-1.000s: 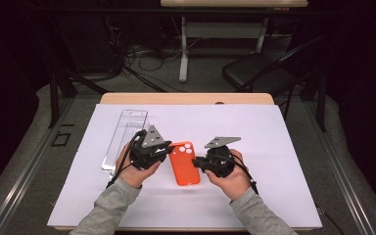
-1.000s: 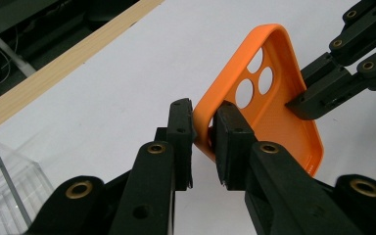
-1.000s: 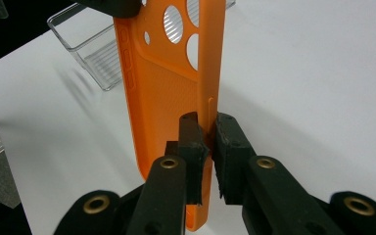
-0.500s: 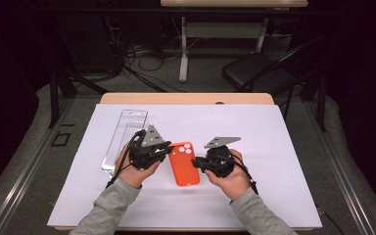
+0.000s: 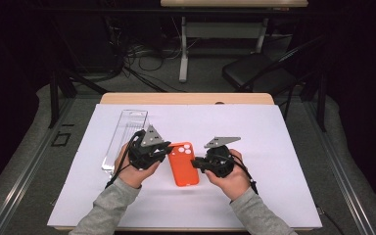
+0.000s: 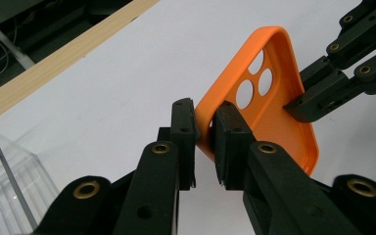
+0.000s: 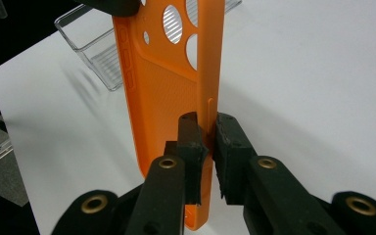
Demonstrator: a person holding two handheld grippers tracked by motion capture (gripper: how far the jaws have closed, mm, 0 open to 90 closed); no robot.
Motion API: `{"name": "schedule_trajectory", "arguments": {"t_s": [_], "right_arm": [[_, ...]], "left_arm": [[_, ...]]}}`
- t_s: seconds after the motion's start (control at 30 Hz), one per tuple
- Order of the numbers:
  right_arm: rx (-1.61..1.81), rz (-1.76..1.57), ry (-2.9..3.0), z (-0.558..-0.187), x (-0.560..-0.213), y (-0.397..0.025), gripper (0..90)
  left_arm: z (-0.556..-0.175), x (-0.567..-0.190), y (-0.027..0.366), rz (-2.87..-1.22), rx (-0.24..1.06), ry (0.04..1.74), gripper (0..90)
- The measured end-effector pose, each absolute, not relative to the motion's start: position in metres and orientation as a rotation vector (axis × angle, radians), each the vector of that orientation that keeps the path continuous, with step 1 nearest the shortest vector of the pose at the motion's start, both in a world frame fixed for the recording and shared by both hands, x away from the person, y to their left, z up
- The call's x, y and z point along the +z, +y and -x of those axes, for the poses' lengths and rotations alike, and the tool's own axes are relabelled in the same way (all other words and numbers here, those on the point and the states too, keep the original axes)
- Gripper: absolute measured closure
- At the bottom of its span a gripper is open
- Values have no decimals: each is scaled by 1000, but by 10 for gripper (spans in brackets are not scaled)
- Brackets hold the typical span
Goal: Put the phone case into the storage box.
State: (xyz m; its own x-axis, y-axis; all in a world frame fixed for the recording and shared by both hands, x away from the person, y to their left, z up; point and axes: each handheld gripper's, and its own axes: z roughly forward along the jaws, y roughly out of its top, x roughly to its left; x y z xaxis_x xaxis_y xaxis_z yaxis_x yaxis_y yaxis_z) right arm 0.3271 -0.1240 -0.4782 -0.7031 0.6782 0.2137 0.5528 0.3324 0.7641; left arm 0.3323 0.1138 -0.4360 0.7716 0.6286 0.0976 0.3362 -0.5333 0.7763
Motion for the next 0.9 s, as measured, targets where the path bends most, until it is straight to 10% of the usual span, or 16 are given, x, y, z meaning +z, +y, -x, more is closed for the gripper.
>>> {"name": "schedule_trajectory", "arguments": {"t_s": [0.9], "right_arm": [[1374,-1131,2426,-329,-478,-126,658]], "left_arm": [[-336,-436,118,-2167,464,731,805]]}}
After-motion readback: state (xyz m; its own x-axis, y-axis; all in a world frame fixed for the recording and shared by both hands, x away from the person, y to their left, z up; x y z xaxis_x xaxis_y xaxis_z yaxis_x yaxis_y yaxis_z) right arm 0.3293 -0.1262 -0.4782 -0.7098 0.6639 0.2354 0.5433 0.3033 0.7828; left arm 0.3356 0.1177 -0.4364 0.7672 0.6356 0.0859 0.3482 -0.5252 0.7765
